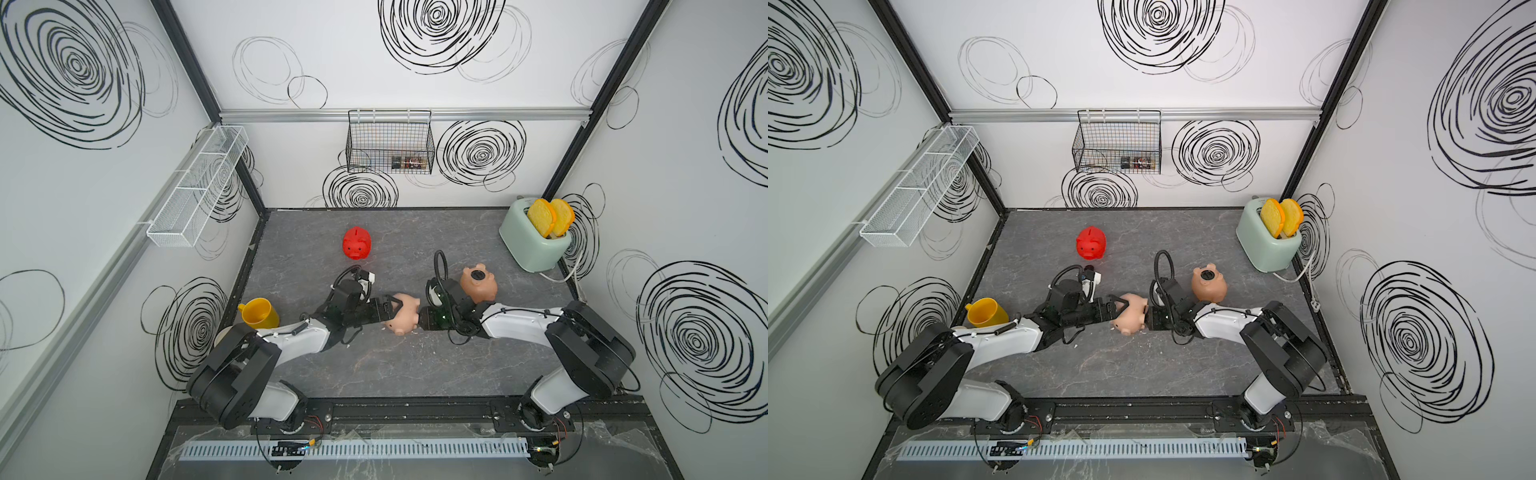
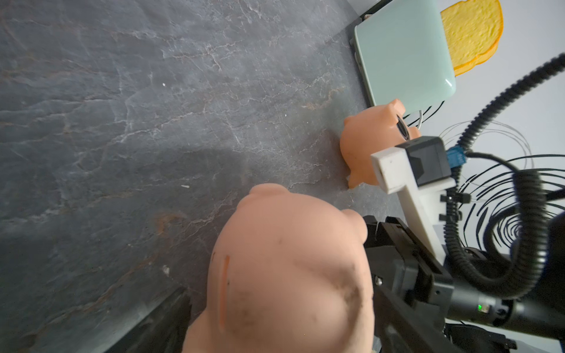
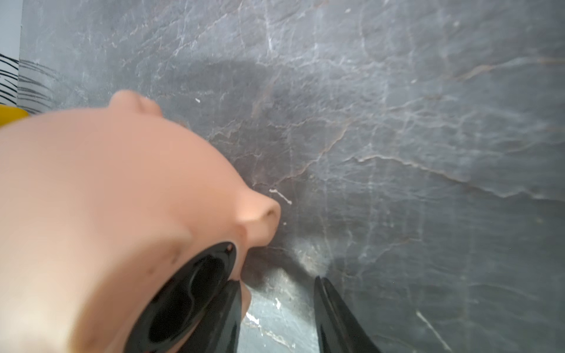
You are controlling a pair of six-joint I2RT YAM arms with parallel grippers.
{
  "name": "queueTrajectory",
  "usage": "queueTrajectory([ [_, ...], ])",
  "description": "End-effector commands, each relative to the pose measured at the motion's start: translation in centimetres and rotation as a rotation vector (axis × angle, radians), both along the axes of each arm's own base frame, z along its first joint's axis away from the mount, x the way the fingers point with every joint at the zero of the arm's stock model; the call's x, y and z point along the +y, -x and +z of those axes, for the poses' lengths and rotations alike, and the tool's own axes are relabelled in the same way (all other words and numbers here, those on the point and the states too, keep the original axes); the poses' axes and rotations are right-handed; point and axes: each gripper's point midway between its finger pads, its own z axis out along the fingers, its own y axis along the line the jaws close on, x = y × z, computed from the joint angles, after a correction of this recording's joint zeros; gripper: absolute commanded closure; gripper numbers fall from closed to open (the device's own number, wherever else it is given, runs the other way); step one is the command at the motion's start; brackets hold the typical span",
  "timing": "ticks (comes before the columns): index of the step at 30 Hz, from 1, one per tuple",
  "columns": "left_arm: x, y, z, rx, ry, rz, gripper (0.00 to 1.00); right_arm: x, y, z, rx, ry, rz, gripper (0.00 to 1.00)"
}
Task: Open piggy banks
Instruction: Adjust the piggy bank at the center of the board.
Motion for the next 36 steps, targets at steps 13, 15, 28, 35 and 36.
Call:
queueTrajectory([
  [13, -1.0, -0.9, -0.8, -0.024, -0.036, -0.027, 0.04, 1.4, 0.1, 0.7, -0.017, -0.029, 0.018, 0.56],
  [15, -0.7, -1.0, -1.3, -0.018, -0.055, -0.022, 0.04, 1.2, 0.1, 0.8, -0.025, -0.026, 0.017, 0.56],
  [28, 0.7, -1.3, -3.0, 0.007, -0.06, -0.044, 0.02, -1.0, 0.3, 5.0, -0.187, -0.127, -0.056, 0.55],
  [35, 2.0, -1.2, -3.5, 0.012, -0.058, -0.026, 0.02, -0.1, 0.5, 5.7, -0.155, -0.29, -0.07, 0.59],
  [36, 2.0, -1.1, -3.5, 0.015, -0.055, -0.027, 0.01, -0.1, 0.3, 5.4, -0.14, -0.292, -0.076, 0.61],
])
